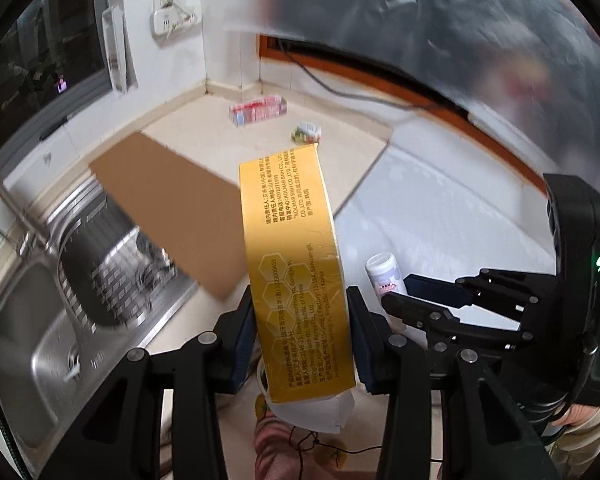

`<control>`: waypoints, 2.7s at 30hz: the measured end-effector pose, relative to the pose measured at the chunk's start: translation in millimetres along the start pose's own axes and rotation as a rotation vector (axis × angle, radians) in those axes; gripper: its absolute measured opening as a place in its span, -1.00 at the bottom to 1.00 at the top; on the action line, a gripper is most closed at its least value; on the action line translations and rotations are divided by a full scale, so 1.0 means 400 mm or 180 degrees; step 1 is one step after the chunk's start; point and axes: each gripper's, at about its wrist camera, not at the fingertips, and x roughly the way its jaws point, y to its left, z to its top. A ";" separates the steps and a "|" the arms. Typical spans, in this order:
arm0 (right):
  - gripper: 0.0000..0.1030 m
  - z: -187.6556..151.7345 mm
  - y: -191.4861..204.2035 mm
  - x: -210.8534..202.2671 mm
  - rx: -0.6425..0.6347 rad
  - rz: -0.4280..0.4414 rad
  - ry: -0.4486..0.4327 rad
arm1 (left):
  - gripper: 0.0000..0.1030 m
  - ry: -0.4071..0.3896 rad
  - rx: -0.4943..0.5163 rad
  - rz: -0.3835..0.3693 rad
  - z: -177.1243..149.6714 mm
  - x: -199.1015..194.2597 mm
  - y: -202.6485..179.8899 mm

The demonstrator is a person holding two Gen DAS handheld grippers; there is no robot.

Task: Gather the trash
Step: 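Carry the yellow box and white bottle down over the floor bin, then open both tools to drop box and bottle into the bin, then raise both tools from the bin back toward the counter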

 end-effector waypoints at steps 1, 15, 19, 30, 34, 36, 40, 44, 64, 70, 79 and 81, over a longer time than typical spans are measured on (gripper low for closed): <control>-0.56 -0.020 0.005 0.005 0.0007 0.0022 0.0029 | -0.22 0.0014 0.0007 0.0007 -0.021 0.005 0.000; -0.56 -0.324 -0.017 0.324 0.0438 -0.0101 0.0638 | -0.21 0.0233 -0.0028 -0.0089 -0.366 0.319 0.005; -0.56 -0.396 -0.065 0.465 0.0650 -0.0121 0.0784 | -0.21 0.0365 -0.0153 -0.0193 -0.442 0.463 0.032; -0.58 -0.513 -0.152 0.781 0.0712 -0.0277 0.0965 | -0.12 0.0636 -0.0177 -0.0134 -0.594 0.816 0.085; -0.57 -0.532 -0.169 0.851 0.0729 -0.0287 0.1046 | 0.13 0.0802 -0.0057 -0.0090 -0.618 0.891 0.094; -0.57 -0.534 -0.171 0.874 0.0733 -0.0306 0.1076 | 0.13 0.0870 -0.0055 -0.0042 -0.628 0.914 0.098; -0.57 -0.541 -0.156 0.874 0.0717 -0.0317 0.1087 | 0.14 0.0952 -0.0133 -0.0041 -0.638 0.916 0.099; -0.57 -0.536 -0.140 0.841 0.0697 -0.0292 0.1093 | 0.14 0.0980 -0.0087 -0.0037 -0.630 0.889 0.094; -0.51 -0.380 -0.080 0.409 0.0605 -0.0232 0.0598 | 0.25 0.0485 -0.0365 0.0243 -0.419 0.442 0.038; -0.51 -0.330 -0.061 0.250 0.0645 -0.0118 0.0364 | 0.25 0.0321 -0.0360 0.0358 -0.360 0.317 0.013; -0.51 -0.254 -0.023 0.029 0.0503 -0.0027 -0.0135 | 0.25 0.0153 -0.0313 0.0507 -0.297 0.142 -0.021; -0.51 -0.238 -0.017 -0.016 0.0477 -0.0019 -0.0235 | 0.25 0.0088 -0.0287 0.0534 -0.276 0.093 -0.026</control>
